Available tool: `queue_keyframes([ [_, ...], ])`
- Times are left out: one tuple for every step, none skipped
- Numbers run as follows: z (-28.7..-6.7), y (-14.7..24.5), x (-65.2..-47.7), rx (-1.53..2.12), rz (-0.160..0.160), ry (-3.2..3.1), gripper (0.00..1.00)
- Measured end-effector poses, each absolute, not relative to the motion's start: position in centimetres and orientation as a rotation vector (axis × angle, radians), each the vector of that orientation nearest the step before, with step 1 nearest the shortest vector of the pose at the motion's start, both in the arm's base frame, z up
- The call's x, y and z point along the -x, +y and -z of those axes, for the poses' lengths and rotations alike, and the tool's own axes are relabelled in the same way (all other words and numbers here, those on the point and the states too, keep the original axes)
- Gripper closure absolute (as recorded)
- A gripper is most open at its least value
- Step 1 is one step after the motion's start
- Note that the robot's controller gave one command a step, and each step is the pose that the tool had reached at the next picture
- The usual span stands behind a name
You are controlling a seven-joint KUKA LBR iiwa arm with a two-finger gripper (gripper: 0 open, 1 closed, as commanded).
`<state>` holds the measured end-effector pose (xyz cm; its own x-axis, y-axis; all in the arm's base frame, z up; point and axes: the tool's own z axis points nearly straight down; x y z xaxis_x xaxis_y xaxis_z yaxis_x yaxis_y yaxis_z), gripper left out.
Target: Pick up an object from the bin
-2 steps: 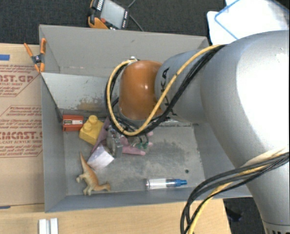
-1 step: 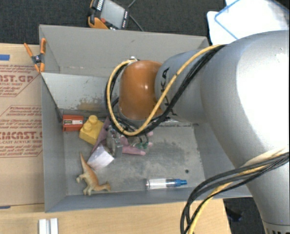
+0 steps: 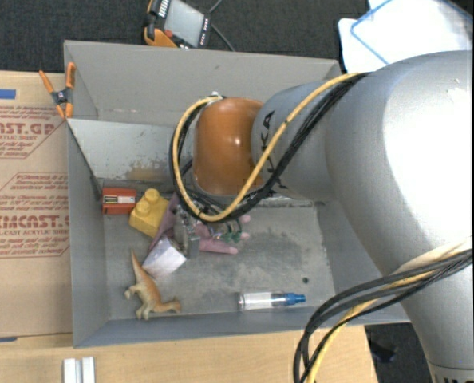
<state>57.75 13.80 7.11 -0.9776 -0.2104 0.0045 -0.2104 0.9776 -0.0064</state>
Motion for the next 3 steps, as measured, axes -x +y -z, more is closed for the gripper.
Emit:
queue_keyframes([
  [-7.12,13.78,-57.63,-0.334,-0.01,-3.124,1.0],
  [-7.42,13.92,-57.83,-0.387,-0.014,-3.113,1.0],
  [-7.42,13.92,-57.83,-0.387,-0.014,-3.113,1.0],
])
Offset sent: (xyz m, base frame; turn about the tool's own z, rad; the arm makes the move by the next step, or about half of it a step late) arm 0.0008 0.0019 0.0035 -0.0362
